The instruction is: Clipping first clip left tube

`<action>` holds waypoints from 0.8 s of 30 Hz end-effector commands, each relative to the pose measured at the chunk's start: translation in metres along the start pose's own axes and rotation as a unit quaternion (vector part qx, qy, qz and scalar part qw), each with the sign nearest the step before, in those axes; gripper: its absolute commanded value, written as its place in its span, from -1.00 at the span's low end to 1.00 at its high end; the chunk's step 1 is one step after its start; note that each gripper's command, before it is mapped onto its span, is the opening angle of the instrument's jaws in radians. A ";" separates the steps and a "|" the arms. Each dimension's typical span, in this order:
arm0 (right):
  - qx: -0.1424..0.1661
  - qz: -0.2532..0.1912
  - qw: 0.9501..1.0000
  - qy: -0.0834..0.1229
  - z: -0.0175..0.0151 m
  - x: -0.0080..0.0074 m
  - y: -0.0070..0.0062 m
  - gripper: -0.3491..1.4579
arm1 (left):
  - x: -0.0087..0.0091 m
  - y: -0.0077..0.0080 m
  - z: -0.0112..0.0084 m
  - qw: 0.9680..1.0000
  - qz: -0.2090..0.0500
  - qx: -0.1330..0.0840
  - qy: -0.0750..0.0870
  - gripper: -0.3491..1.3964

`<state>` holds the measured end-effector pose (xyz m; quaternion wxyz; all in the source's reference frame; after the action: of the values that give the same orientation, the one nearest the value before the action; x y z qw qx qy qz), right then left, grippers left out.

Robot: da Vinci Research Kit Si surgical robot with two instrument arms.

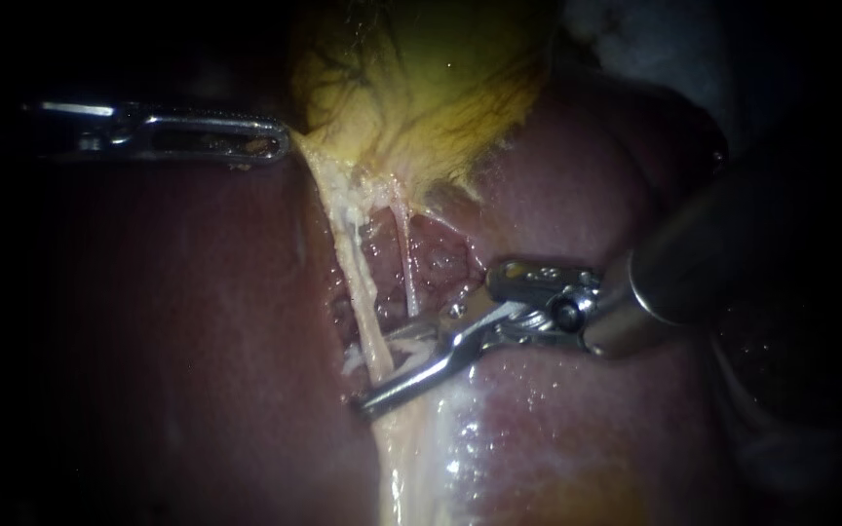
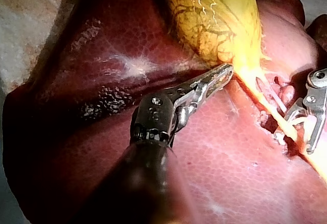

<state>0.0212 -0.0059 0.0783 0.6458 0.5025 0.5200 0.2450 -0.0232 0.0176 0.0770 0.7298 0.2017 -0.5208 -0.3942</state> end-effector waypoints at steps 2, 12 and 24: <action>0.012 -0.001 1.000 -0.001 0.0004 0.0000 -0.0008 -0.03 | 0.0000 0.0000 0.0000 1.000 0.000 0.000 0.000 -1.00; 0.041 -0.011 0.999 -0.022 0.0019 -0.0004 -0.0030 -0.05 | 0.0000 0.0000 0.0000 1.000 0.000 0.000 0.000 -1.00; 0.032 -0.014 0.999 -0.009 0.0010 0.0006 -0.0027 -0.60 | 0.0000 0.0000 0.0000 1.000 0.000 0.000 0.000 -1.00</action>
<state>0.0218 -0.0067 0.0755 0.6378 0.5174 0.5289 0.2141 -0.0232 0.0176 0.0770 0.7299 0.2018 -0.5209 -0.3940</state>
